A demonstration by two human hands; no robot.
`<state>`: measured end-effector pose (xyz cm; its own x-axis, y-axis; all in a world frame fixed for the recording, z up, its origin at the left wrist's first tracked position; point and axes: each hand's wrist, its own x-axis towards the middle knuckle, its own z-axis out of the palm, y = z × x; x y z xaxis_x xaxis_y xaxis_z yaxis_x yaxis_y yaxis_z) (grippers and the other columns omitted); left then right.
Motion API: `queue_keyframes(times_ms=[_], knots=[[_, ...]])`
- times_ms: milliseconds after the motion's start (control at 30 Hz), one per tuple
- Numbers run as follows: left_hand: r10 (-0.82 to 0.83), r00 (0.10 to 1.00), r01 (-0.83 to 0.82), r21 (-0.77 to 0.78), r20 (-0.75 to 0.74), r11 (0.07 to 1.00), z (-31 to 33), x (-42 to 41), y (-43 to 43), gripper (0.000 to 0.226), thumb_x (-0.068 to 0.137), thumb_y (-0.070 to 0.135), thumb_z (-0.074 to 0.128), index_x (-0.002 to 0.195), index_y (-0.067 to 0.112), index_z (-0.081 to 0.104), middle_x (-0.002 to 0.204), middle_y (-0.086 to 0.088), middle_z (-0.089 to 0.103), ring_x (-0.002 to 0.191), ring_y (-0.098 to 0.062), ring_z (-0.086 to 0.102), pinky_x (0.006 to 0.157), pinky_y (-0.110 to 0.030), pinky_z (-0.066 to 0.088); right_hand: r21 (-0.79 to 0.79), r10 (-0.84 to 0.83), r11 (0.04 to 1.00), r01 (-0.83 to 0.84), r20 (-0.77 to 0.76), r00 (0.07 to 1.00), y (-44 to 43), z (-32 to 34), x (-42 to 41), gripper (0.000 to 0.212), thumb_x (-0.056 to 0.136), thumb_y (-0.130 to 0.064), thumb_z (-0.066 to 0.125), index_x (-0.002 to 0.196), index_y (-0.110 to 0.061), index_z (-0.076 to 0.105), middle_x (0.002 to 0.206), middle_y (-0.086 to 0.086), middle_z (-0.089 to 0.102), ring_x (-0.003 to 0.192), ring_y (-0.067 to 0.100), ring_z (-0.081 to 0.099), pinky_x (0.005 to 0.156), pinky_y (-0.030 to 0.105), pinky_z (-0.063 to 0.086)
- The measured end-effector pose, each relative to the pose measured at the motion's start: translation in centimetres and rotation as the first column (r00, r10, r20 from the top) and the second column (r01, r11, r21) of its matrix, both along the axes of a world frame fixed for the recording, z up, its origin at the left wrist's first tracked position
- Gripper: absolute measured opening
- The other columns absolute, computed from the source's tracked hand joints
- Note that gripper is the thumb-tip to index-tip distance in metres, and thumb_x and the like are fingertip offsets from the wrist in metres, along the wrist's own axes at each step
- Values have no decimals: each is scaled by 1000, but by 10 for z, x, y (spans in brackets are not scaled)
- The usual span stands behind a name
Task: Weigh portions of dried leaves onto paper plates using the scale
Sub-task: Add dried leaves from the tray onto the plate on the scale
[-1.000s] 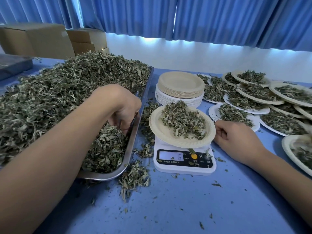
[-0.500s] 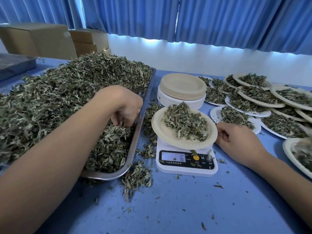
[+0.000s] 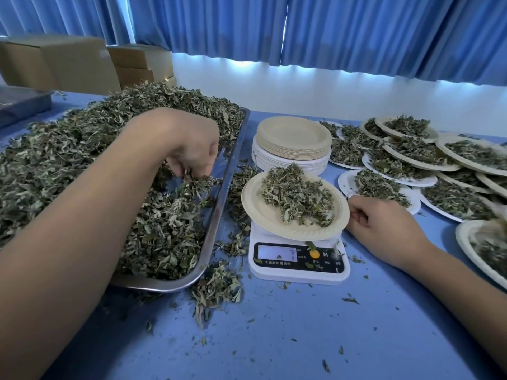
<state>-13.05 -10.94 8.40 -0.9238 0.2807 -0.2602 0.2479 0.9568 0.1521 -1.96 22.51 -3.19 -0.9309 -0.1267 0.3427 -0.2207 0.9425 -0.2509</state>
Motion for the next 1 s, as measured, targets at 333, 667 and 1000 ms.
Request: queue_keyframes(times_ms=[333, 667, 1000], knots=[[-107, 980, 144, 226, -168, 963, -9, 9, 30, 15, 99, 19, 58, 97, 17, 73, 74, 5, 75, 70, -10, 71, 65, -27, 52, -279, -137, 954, 112, -73, 988, -1, -4, -2, 44, 104, -33, 53, 65, -12, 48, 51, 3, 50, 49, 21, 45, 53, 37, 39], [-128, 985, 157, 302, -114, 940, -42, 21, 64, 21, 94, 27, 67, 110, 17, 61, 40, 12, 59, 32, 1, 50, 33, -13, 30, -799, 81, 601, 25, 92, 992, -17, 7, 6, 12, 103, -25, 60, 112, -19, 65, 49, 2, 57, 38, 19, 46, 40, 24, 36], [-59, 998, 41, 637, 8, 770, -52, 22, 73, 17, 95, 28, 63, 100, 12, 59, 51, -8, 59, 40, -17, 48, 39, -24, 38, -810, 96, 566, 154, 251, 963, -10, 14, 7, 31, 92, -1, 68, 115, -20, 60, 51, -4, 53, 39, 10, 41, 39, 23, 31]])
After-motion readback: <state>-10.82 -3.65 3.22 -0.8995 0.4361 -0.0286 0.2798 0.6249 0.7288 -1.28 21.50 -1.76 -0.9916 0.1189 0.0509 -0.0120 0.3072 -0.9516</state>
